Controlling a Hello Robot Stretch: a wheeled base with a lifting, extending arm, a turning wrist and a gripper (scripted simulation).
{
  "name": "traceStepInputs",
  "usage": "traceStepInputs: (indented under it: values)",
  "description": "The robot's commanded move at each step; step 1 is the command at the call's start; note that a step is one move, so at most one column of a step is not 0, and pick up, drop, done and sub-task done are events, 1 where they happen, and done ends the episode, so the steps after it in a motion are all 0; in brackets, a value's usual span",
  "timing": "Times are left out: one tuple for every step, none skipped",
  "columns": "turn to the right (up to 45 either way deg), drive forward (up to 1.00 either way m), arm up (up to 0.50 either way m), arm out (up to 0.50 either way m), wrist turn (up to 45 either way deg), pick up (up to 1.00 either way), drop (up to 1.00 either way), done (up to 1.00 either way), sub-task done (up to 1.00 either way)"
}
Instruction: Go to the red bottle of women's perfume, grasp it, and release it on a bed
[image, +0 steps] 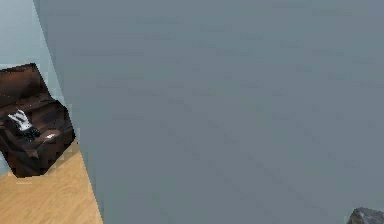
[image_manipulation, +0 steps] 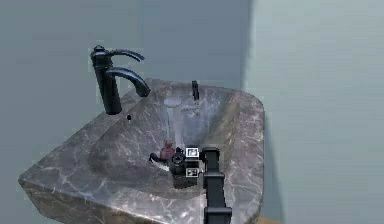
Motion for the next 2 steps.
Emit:
traceStepInputs:
  values:
    - [0.0, 0.00, 0.10, 0.00, 0.0, 0.00, 0.00, 0.00, 0.00]
    - [0.0, 0.00, 0.12, 0.00, 0.0, 0.00, 0.00, 0.00, 0.00]
